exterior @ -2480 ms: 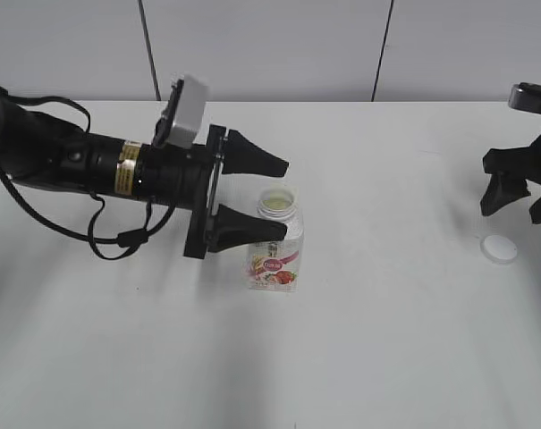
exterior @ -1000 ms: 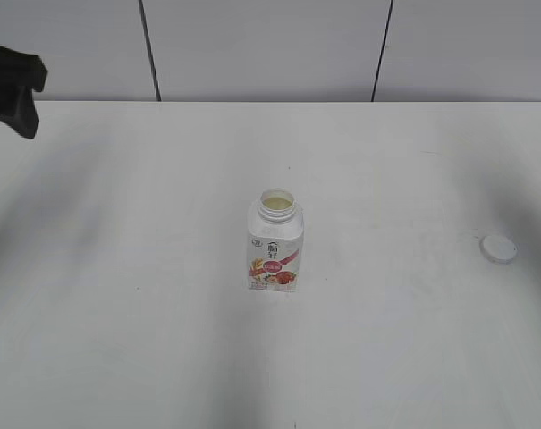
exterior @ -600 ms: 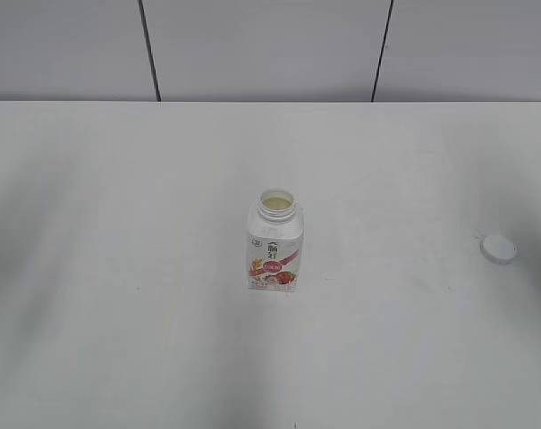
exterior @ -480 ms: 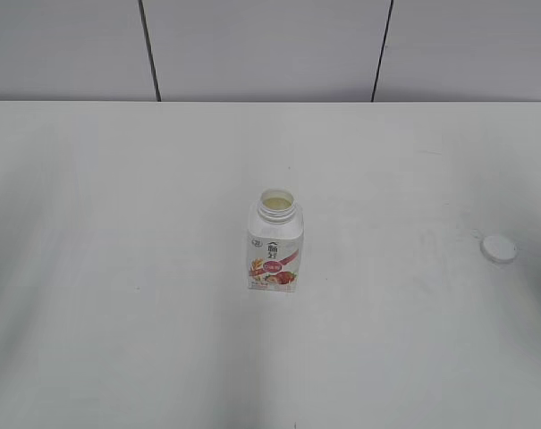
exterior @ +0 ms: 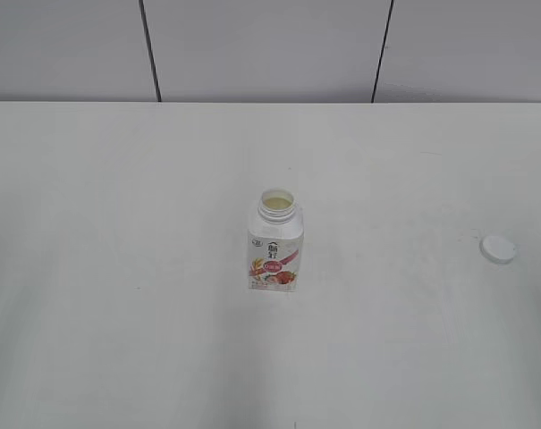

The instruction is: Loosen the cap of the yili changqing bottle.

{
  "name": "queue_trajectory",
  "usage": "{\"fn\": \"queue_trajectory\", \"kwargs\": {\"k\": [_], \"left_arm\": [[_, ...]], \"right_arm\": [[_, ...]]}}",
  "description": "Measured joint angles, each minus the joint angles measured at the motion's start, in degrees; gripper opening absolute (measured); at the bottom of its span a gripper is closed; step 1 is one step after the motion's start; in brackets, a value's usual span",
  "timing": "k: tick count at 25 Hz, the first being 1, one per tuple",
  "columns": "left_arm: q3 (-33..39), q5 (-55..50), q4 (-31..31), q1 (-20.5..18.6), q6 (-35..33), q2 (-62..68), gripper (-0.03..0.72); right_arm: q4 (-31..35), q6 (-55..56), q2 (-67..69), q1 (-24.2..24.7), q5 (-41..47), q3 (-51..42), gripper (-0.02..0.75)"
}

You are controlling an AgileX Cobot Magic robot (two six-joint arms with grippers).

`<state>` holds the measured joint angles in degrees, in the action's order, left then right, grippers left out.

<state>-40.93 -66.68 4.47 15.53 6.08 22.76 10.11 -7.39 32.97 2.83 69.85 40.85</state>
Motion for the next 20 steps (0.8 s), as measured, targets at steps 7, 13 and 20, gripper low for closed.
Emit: {"fn": "queue_trajectory", "kwargs": {"k": [7,13,20], "left_arm": [[6.9,3.5,-0.5,0.0,-0.8,-11.3,0.544],[10.2,6.0,-0.7,0.0,-0.8,-20.1,0.544],[11.0,5.9,-1.1,0.0,-1.0,-23.2,0.543]], "right_arm": [[0.0,-2.7,-18.4,0.0,-1.7,-8.0,0.522],[-1.0,-4.0,-32.5,0.0,-3.9,-10.0,0.522],[-1.4,-4.5,-33.4,0.0,-4.7,-10.5,0.522]]}}
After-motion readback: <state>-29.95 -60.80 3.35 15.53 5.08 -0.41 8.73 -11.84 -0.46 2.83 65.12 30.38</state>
